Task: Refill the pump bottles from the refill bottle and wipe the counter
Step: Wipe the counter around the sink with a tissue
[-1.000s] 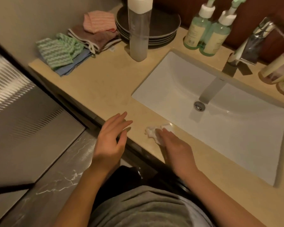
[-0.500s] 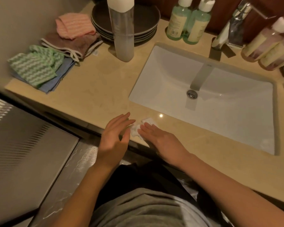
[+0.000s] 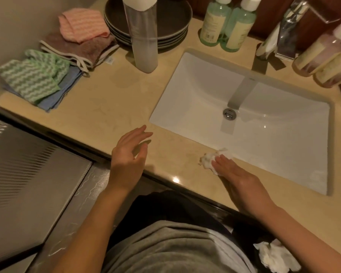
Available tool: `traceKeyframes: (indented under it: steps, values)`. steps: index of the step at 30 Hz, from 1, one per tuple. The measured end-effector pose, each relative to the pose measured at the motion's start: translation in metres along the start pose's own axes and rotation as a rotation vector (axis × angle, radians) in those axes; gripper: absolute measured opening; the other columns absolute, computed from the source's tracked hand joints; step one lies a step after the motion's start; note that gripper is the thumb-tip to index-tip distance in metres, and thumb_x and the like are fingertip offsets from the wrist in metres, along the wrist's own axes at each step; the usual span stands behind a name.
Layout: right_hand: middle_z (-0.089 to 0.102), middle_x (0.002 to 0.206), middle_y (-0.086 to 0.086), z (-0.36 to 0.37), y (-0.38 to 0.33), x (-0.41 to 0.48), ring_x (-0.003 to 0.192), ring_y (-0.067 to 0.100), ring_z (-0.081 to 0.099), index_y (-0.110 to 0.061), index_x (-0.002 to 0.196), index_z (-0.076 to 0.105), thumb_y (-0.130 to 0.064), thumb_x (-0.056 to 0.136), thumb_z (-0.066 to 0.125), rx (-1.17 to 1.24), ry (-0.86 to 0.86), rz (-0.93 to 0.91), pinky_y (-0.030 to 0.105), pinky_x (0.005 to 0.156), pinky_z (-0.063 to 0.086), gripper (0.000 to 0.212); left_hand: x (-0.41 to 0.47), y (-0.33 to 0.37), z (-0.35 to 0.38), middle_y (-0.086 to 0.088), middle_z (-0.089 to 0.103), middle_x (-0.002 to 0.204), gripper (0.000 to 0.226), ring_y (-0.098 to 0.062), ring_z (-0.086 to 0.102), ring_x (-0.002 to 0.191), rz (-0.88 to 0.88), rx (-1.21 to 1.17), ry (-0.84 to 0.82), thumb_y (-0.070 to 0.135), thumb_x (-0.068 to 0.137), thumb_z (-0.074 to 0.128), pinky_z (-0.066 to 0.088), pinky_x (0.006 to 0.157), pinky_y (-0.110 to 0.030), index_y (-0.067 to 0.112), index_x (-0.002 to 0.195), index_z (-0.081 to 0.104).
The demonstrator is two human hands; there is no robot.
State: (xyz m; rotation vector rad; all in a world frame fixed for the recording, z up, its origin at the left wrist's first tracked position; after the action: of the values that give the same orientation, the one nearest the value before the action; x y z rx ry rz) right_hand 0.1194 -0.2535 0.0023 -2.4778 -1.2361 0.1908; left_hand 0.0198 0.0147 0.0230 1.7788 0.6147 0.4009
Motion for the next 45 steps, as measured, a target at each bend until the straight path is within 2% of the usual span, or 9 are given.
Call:
traceKeyframes:
  steps: [8, 13, 17, 22, 25, 28, 34, 37, 45]
  values:
    - [0.061, 0.124, 0.016, 0.036, -0.074, 0.106, 0.111, 0.032, 0.060, -0.004, 0.119, 0.063, 0.007, 0.072, 0.062, -0.034, 0.031, -0.351, 0.043, 0.080, 0.056, 0.049, -0.008, 0.003, -0.014, 0.022, 0.054, 0.120, 0.038, -0.008, 0.050, 0.122, 0.014, 0.120, 0.184, -0.002, 0.089, 0.054, 0.039, 0.101, -0.015, 0.032, 0.103, 0.064]
    - [0.063, 0.121, 0.013, 0.044, -0.103, 0.103, 0.106, 0.028, 0.063, -0.007, 0.115, 0.066, 0.005, 0.062, 0.066, -0.072, -0.032, -0.543, 0.035, 0.068, 0.059, 0.054, 0.001, -0.004, -0.018, 0.024, 0.055, 0.124, 0.039, -0.011, 0.050, 0.123, -0.003, 0.018, 0.152, 0.004, 0.089, 0.054, 0.044, 0.102, -0.042, 0.040, 0.101, 0.065]
    - [0.052, 0.135, 0.008, 0.029, -0.071, 0.068, 0.123, 0.021, 0.050, -0.014, 0.129, 0.057, -0.002, 0.076, 0.069, 0.002, -0.095, -0.435, 0.035, 0.098, 0.044, 0.055, 0.017, 0.004, -0.025, 0.026, 0.054, 0.123, 0.032, -0.009, 0.049, 0.123, 0.055, 0.002, 0.080, 0.017, 0.087, 0.050, 0.045, 0.100, -0.044, 0.036, 0.105, 0.066]
    - [0.047, 0.140, -0.003, 0.008, -0.029, 0.037, 0.129, 0.013, 0.044, -0.024, 0.132, 0.054, -0.017, 0.088, 0.063, 0.034, -0.056, -0.138, 0.033, 0.097, 0.048, 0.046, 0.031, -0.001, -0.054, 0.021, 0.055, 0.123, 0.031, -0.008, 0.050, 0.123, 0.108, 0.031, 0.088, 0.008, 0.091, 0.054, 0.043, 0.102, -0.045, 0.031, 0.109, 0.065]
    - [0.048, 0.138, 0.000, 0.013, -0.034, 0.041, 0.125, 0.020, 0.049, -0.021, 0.130, 0.055, -0.008, 0.086, 0.064, 0.083, 0.012, -0.023, 0.030, 0.099, 0.045, 0.047, 0.034, -0.012, -0.070, 0.021, 0.056, 0.125, 0.032, -0.010, 0.051, 0.122, 0.091, -0.008, 0.094, 0.013, 0.090, 0.053, 0.045, 0.100, -0.045, 0.036, 0.107, 0.066]
    - [0.047, 0.138, 0.005, 0.030, -0.062, 0.061, 0.124, 0.025, 0.049, -0.015, 0.131, 0.053, -0.006, 0.080, 0.060, 0.088, 0.016, -0.063, 0.026, 0.103, 0.038, 0.052, 0.033, -0.018, -0.082, 0.019, 0.056, 0.125, 0.032, -0.011, 0.051, 0.122, 0.082, -0.007, 0.087, 0.012, 0.090, 0.052, 0.044, 0.101, -0.045, 0.036, 0.106, 0.066]
    - [0.054, 0.133, 0.013, 0.070, -0.155, 0.117, 0.124, 0.027, 0.048, -0.007, 0.127, 0.057, 0.008, 0.067, 0.067, 0.068, -0.039, -0.269, 0.043, 0.099, 0.037, 0.063, 0.035, -0.020, -0.102, 0.016, 0.057, 0.122, 0.033, -0.005, 0.049, 0.122, 0.053, 0.036, 0.076, 0.001, 0.092, 0.052, 0.042, 0.104, -0.039, 0.027, 0.105, 0.067]
    - [0.060, 0.126, 0.013, 0.076, -0.178, 0.127, 0.116, 0.029, 0.057, -0.007, 0.120, 0.062, 0.004, 0.067, 0.066, 0.061, -0.031, -0.311, 0.042, 0.088, 0.051, 0.054, 0.040, -0.025, -0.104, 0.015, 0.058, 0.123, 0.036, -0.007, 0.050, 0.122, 0.061, 0.032, 0.059, 0.001, 0.092, 0.053, 0.043, 0.103, -0.042, 0.032, 0.103, 0.067]
    - [0.049, 0.139, -0.001, 0.044, -0.096, 0.046, 0.133, 0.010, 0.040, -0.019, 0.133, 0.052, -0.018, 0.093, 0.044, 0.063, -0.091, -0.248, 0.027, 0.109, 0.034, 0.040, 0.054, -0.028, -0.100, 0.013, 0.059, 0.123, 0.036, -0.006, 0.051, 0.121, 0.050, -0.042, 0.005, -0.001, 0.091, 0.052, 0.045, 0.102, -0.041, 0.029, 0.104, 0.068]
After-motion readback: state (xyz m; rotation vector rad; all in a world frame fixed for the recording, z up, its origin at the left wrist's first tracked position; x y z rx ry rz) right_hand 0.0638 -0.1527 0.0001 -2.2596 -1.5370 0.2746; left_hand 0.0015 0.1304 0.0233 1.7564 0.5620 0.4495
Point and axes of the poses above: each hand's wrist, its own x-axis towards the middle knuckle, its own z-axis out of the palm, y = z × x, the point moved 5 cm from there along x, towards the middle knuckle
